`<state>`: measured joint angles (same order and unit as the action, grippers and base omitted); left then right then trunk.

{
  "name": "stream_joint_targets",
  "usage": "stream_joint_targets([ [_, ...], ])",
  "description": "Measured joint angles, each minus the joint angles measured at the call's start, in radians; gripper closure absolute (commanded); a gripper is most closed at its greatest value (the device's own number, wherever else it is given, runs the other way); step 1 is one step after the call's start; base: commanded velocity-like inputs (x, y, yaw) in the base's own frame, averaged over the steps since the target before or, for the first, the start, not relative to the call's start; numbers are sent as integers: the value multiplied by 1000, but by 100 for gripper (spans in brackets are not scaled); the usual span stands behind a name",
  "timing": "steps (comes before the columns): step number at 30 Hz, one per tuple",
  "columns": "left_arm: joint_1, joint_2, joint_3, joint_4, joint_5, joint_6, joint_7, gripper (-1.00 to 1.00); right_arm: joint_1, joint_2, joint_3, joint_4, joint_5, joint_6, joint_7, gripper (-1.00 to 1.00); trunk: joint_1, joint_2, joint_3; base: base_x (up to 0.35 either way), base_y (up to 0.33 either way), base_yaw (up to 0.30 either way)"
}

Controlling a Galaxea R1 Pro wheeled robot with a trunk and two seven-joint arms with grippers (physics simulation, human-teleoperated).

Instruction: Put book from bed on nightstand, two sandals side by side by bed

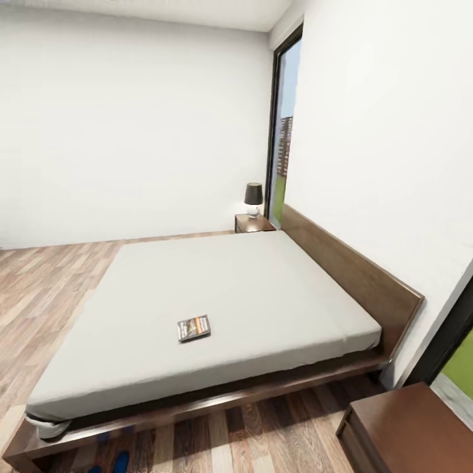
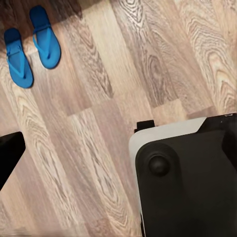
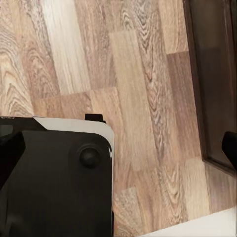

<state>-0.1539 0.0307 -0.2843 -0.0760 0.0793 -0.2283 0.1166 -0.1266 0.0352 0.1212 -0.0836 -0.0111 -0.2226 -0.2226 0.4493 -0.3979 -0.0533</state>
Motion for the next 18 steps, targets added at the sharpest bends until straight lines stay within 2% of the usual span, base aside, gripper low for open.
stream_joint_targets([
  [10,0,0,0,0,0,0,0,-100,0,0,0,0,0,0,0,-100,0,0,0,140,-149,291],
  [18,0,0,0,0,1,0,0,-100,0,0,0,0,0,0,0,-100,0,0,0,207,-126,291],
])
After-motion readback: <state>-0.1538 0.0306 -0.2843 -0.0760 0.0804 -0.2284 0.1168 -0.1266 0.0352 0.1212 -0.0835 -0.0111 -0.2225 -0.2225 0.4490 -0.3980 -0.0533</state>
